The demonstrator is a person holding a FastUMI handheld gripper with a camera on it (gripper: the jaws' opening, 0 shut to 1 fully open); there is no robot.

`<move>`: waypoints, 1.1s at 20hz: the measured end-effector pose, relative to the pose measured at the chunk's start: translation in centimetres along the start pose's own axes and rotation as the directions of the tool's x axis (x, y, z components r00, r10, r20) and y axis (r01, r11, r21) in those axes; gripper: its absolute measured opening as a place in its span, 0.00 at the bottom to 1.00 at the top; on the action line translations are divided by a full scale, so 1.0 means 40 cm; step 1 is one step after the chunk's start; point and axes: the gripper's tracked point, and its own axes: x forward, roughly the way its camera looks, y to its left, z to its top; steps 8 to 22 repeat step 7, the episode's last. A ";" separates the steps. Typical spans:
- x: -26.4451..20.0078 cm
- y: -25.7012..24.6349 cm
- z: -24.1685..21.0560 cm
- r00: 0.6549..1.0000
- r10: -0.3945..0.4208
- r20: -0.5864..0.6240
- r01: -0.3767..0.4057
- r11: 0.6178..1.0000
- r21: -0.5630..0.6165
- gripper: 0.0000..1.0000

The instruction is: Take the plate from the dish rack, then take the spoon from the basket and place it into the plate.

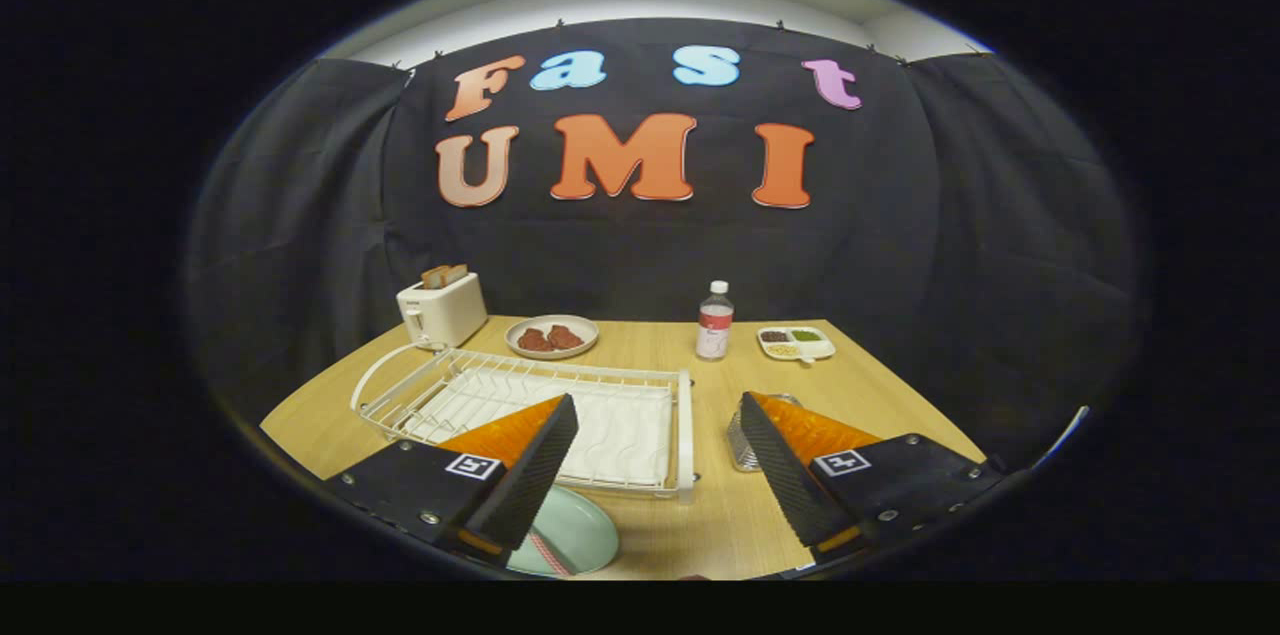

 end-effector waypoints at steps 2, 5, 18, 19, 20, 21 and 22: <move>-0.003 -0.029 0.030 1.000 -0.019 0.020 0.019 1.000 0.014 0.98; -0.010 -0.073 0.070 0.998 -0.046 0.050 0.046 0.999 0.001 0.98; -0.015 -0.105 0.087 0.996 -0.072 0.061 0.073 0.997 -0.017 0.98; -0.015 -0.105 0.087 0.996 -0.072 0.061 0.073 0.997 -0.017 0.98; -0.015 -0.105 0.087 0.996 -0.072 0.061 0.073 0.997 -0.017 0.98; -0.015 -0.105 0.087 0.996 -0.072 0.061 0.073 0.997 -0.017 0.98; -0.015 -0.105 0.087 0.996 -0.072 0.061 0.073 0.997 -0.017 0.98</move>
